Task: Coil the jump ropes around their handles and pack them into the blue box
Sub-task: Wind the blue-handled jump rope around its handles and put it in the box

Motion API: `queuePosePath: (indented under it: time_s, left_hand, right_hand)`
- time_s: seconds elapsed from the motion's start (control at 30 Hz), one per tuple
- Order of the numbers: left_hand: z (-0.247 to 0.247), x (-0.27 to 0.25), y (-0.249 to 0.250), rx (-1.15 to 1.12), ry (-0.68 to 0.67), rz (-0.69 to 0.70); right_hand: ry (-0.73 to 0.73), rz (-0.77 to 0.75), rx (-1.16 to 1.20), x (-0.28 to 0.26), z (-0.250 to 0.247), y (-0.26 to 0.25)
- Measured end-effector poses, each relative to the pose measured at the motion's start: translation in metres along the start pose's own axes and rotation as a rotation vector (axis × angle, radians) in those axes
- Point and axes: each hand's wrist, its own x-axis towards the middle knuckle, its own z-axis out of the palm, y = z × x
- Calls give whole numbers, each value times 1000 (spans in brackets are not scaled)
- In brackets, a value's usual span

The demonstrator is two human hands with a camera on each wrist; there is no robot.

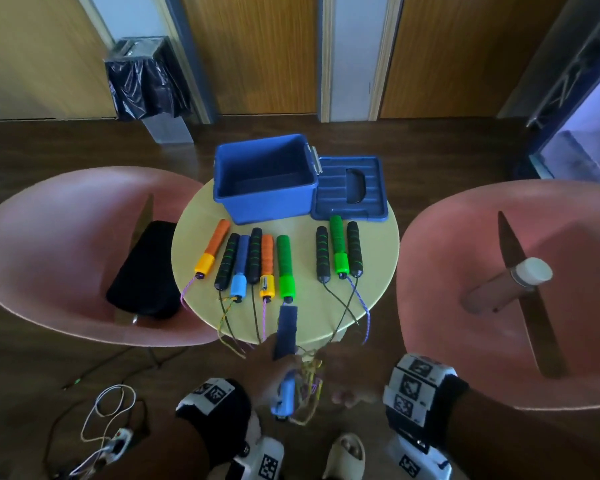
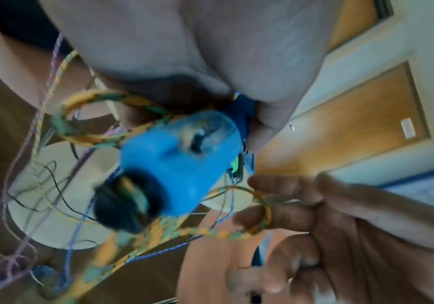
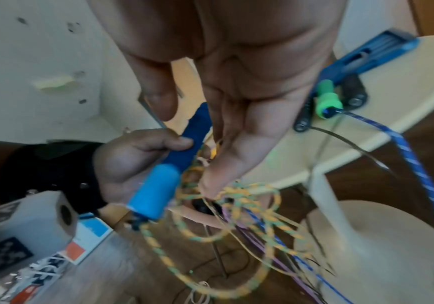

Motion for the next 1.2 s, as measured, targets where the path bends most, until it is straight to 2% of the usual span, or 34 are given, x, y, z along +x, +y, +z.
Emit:
queuePosePath:
  time_s: [0.1, 0.17, 0.2, 0.23, 0.27, 0.3, 0.37, 0.4, 0.43, 0.5, 0.57, 0.63, 0.73, 0.87, 0.9, 0.93, 0.97, 1.0, 1.03, 1.07, 1.1, 1.13, 1.17, 1.2]
  left_hand:
    - [0, 8, -30, 267, -130, -58]
    - [1, 16, -49, 419, -215, -102]
    - [1, 20, -57, 482, -234, -122]
    - [3, 24, -61, 504, -246, -158]
    - [5, 30, -66, 513, -253, -189]
    - [8, 34, -68, 483, -247, -232]
    - [11, 44, -68, 374, -161, -337]
    - [13, 48, -68, 299, -114, -391]
    - [15, 51, -65, 252, -97, -442]
    - [19, 65, -76, 230, -86, -491]
    - [27, 73, -81, 210, -47, -438]
    - [29, 80, -89, 258, -121, -360]
    - [28, 88, -90, 347, -183, -301]
    - [30, 97, -84, 411, -80, -134]
    - [32, 99, -82, 409, -62, -134]
    - [32, 99, -80, 411, -58, -145]
    - [32, 101, -79, 414, -69, -158]
    - [33, 101, -77, 408, -89, -178]
    - [33, 102, -77, 399, -108, -171]
    - [32, 101, -77, 384, -120, -162]
    - [32, 102, -79, 358, -117, -155]
    - [31, 104, -84, 329, -98, -163]
    - [29, 105, -88, 301, -74, -163]
    - [27, 105, -93, 273, -45, -174]
  right_hand:
    - [117, 118, -15, 16, 0, 39]
    - [56, 160, -16, 36, -5, 67]
    - [-47, 161, 125, 49, -8, 80]
    - [-62, -3, 164, 65, -9, 101]
    - [-62, -100, 307, 81, -14, 127]
    - [-71, -9, 610, 101, -13, 143]
    - [40, 252, 865, 121, -3, 134]
    - [113, 299, 974, 123, 4, 109]
    - [236, 312, 1032, 123, 5, 92]
    - [396, 239, 1028, 133, 13, 89]
    - [490, 206, 1091, 141, 19, 90]
    - [491, 215, 1177, 150, 19, 95]
    - [355, 252, 1042, 157, 12, 93]
    - [275, 229, 703, 161, 5, 86]
    - [245, 263, 778, 163, -2, 86]
    - [139, 262, 638, 162, -8, 85]
    - [17, 129, 295, 167, -8, 89]
    - [-26, 10, 115, 166, -11, 85]
    - [42, 21, 31, 168, -14, 82]
    - [141, 140, -15, 165, -21, 81]
    - [225, 221, 4, 162, -18, 80]
    - [248, 283, 158, 159, -19, 80]
    - [243, 335, 447, 160, -22, 79]
    - [221, 270, 522, 159, -20, 87]
